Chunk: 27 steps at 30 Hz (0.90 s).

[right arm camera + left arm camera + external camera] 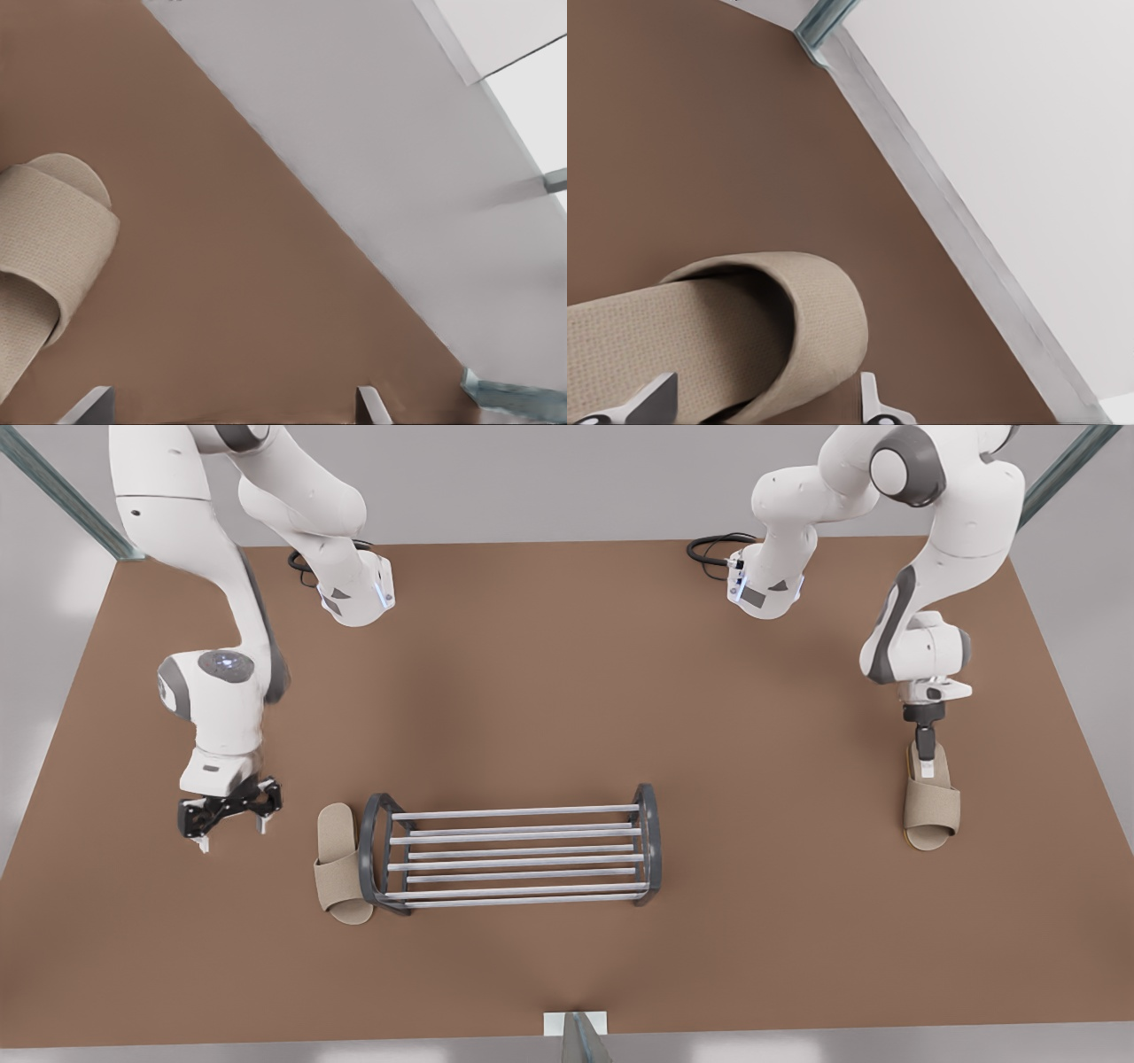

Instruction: Place the right shoe on the shoe rack with the right arm, and place the left shoe on the shoe rack with the left arm

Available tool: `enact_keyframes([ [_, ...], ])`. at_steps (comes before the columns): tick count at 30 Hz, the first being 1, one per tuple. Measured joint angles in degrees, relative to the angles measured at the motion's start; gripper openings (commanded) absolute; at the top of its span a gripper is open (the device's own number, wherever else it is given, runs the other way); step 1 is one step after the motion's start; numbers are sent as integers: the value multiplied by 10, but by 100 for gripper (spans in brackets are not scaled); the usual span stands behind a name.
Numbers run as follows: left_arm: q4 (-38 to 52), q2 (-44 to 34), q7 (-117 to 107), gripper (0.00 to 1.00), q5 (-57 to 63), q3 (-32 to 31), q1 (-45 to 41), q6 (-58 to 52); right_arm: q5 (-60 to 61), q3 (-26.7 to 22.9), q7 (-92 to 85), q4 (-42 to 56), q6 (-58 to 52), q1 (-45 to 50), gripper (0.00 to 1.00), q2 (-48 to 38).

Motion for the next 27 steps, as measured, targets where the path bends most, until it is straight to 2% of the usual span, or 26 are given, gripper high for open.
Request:
enact_keyframes([
  [2, 7, 2, 18, 100, -7, -5, 1, 2, 357, -43, -22, 0, -56, -8, 100, 23],
  [4, 17, 9, 34, 100, -12, -6, 4, 5, 660, -64, -70, 0, -97, -27, 100, 60],
  [6, 32, 17, 49, 100, -14, -8, 8, 8, 900, -70, -145, 30, -126, -27, 100, 86],
  [8, 50, 20, 60, 100, -20, -17, 12, 17, 1049, -71, -229, 90, -141, -23, 100, 98],
  [10, 60, 25, 70, 100, -25, -28, 20, 24, 1136, -65, -316, 115, -135, -17, 100, 93],
  [13, 92, 52, 75, 100, -33, -51, 25, 37, 1256, -42, -432, 87, -97, 31, 100, 72],
  [16, 110, 63, 77, 100, -38, -63, 30, 45, 1413, -38, -547, 77, -72, 79, 100, 89],
  [17, 116, 66, 77, 93, -39, -64, 32, 48, 1449, -38, -584, 84, -66, 86, 100, 101],
  [18, 121, 67, 78, 70, -40, -67, 34, 51, 1477, -38, -620, 91, -61, 89, 100, 113],
  [19, 124, 67, 78, 68, -41, -69, 35, 55, 1500, -38, -654, 101, -57, 91, 100, 125],
  [23, 127, 68, 80, 70, -43, -70, 36, 65, 1563, -38, -772, 126, -48, 102, 100, 175],
  [27, 133, 69, 81, 70, -51, -73, 36, 70, 1629, -37, -858, 132, -85, 93, 100, 219],
])
